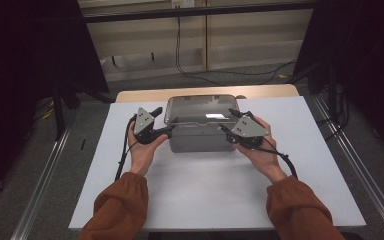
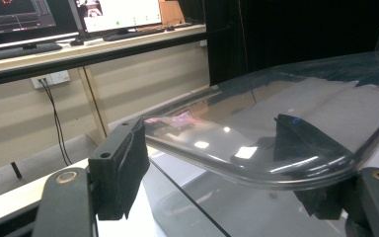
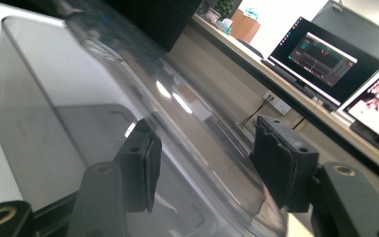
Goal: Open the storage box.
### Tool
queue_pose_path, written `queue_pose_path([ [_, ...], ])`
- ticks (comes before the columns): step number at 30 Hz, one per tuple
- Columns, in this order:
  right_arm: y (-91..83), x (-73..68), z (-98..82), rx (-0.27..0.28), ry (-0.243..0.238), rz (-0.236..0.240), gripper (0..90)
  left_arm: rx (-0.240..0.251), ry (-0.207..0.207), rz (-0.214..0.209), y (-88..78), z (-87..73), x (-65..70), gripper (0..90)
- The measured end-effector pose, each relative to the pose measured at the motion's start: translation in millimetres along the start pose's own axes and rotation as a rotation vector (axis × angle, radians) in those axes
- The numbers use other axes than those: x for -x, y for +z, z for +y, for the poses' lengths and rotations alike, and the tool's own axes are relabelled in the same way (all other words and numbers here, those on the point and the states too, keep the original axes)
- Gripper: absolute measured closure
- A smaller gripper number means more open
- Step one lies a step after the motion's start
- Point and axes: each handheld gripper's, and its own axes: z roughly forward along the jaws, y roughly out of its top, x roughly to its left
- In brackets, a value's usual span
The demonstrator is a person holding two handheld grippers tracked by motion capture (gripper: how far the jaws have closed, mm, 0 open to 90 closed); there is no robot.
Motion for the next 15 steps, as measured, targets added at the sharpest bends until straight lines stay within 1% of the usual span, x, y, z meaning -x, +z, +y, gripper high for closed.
queue_pose_path([
  [2,0.4,5.2,-2.3,0.006,0.039,0.002,43.1,0.005,-0.003,0.002,0.4,0.9,0.4,29.2],
  [3,0.7,7.0,-3.4,0.008,0.057,-0.001,41.7,0.002,0.003,0.002,0.3,1.3,0.1,29.2],
  [4,1.0,8.7,-4.4,0.008,0.066,-0.001,41.4,0.005,0.001,0.000,0.5,1.7,-0.1,29.2],
  [6,2.0,12.2,-6.9,0.011,0.096,0.004,41.5,-0.001,0.004,-0.005,0.6,3.1,-1.5,29.1],
  [7,2.7,13.9,-8.1,0.012,0.106,0.009,41.5,0.004,0.000,-0.004,0.9,3.9,-1.9,29.0],
  [9,3.9,16.9,-9.6,0.018,0.120,0.013,41.6,0.008,0.013,-0.003,0.8,5.7,-3.1,29.1],
  [10,4.2,19.3,-10.4,0.023,0.139,0.019,42.0,0.008,0.017,-0.004,1.0,6.3,-3.6,29.1],
  [12,4.5,22.4,-11.6,0.033,0.161,0.022,42.2,0.012,0.014,-0.008,1.6,7.5,-3.3,29.3],
  [15,5.3,26.3,-13.6,0.048,0.208,0.036,43.8,0.018,0.009,-0.009,3.0,8.2,-2.2,29.4],
])
